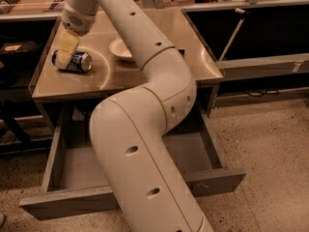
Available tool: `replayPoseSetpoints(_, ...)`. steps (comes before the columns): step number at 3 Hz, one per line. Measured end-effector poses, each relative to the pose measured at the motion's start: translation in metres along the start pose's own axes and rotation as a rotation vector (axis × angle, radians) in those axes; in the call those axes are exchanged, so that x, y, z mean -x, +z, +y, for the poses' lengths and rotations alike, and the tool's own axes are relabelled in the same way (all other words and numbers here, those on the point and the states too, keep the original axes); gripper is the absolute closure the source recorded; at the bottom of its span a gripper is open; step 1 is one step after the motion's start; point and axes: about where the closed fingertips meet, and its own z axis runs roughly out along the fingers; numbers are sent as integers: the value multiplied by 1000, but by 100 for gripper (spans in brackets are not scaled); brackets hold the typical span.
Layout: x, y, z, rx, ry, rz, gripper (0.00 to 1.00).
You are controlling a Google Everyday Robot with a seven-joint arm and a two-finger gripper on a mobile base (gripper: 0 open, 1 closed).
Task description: Place pepsi can into top drawer
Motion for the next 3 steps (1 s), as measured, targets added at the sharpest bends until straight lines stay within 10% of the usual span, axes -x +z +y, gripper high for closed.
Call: replayPoseSetpoints(3, -3, 38, -10, 15, 23, 43, 0)
